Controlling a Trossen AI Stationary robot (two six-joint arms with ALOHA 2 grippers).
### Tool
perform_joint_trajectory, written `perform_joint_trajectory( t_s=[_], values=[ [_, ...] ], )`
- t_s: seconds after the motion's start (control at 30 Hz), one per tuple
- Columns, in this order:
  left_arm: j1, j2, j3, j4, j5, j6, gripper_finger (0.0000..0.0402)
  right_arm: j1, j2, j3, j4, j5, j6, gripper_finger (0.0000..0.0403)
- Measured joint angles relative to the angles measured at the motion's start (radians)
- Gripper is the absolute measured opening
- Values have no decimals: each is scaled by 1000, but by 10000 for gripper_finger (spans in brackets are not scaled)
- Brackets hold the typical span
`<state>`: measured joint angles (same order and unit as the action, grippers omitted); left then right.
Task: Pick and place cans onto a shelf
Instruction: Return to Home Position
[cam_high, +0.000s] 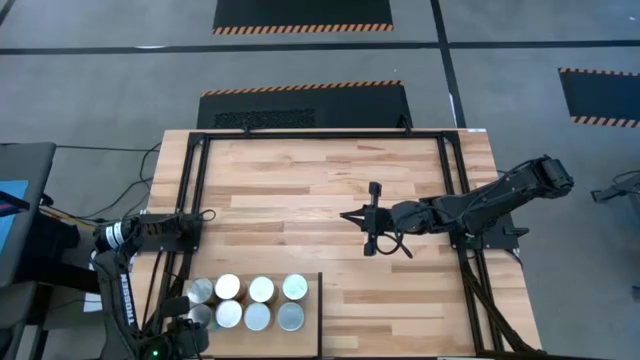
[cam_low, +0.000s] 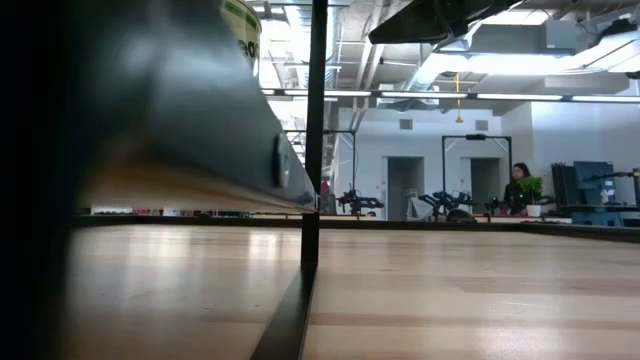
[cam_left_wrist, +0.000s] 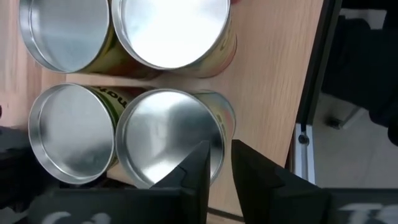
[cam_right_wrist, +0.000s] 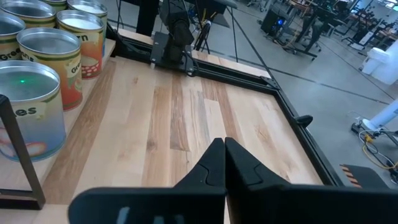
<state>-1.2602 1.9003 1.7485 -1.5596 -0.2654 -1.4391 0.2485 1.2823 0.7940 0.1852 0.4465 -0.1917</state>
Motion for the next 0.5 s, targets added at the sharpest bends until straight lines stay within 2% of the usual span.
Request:
perform_joint_trajectory(
  t_s=[0.17, 0.33, 0.4, 0.5],
  values=[
    [6, 0, 8, -12, 48, 25, 57, 0, 0, 0, 0, 0, 0, 10],
    [16, -11, 63, -10, 39, 70, 57, 1, 0, 0, 3, -2, 0, 11],
    [20, -31, 82, -10, -15, 113, 57, 6, 0, 0, 3, -2, 0, 11],
    [33, -84, 81, -10, -161, 224, 51, 15, 0, 0, 3, -3, 0, 11]
  ],
)
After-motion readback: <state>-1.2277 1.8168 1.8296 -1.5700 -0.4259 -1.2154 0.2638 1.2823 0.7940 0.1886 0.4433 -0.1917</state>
